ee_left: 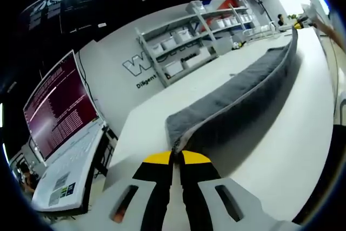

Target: Open the folded towel by lifting each exposed corner and separating the folded layers until the towel lies flat within the target outline without major curled edges

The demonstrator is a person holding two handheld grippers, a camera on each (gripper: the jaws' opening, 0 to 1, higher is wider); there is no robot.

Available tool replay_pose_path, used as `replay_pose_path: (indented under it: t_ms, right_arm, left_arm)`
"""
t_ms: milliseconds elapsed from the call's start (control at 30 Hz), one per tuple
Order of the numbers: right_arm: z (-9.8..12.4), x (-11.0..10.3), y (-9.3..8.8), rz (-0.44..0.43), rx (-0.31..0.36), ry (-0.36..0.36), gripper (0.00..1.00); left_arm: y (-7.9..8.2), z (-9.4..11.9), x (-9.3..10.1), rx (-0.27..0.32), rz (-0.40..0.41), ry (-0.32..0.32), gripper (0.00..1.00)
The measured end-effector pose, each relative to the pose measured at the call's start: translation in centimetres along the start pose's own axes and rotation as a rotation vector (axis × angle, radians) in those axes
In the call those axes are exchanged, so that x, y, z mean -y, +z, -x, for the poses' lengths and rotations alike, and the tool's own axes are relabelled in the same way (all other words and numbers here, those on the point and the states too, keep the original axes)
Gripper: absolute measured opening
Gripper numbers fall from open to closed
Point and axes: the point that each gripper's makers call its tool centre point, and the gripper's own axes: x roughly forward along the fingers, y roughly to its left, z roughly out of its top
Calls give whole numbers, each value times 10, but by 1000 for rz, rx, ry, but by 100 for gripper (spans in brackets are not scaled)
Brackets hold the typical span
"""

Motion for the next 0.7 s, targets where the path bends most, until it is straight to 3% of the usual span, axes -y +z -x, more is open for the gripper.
replay_pose_path:
  t_ms: [433, 700]
  right_arm:
    - [19, -23, -31, 14, -42, 53, 0]
    - [29, -45, -48, 66, -83, 124, 0]
  left_arm:
    - [13, 25, 3, 20, -32, -3, 5]
    - [-14, 25, 17, -63, -45, -52, 5]
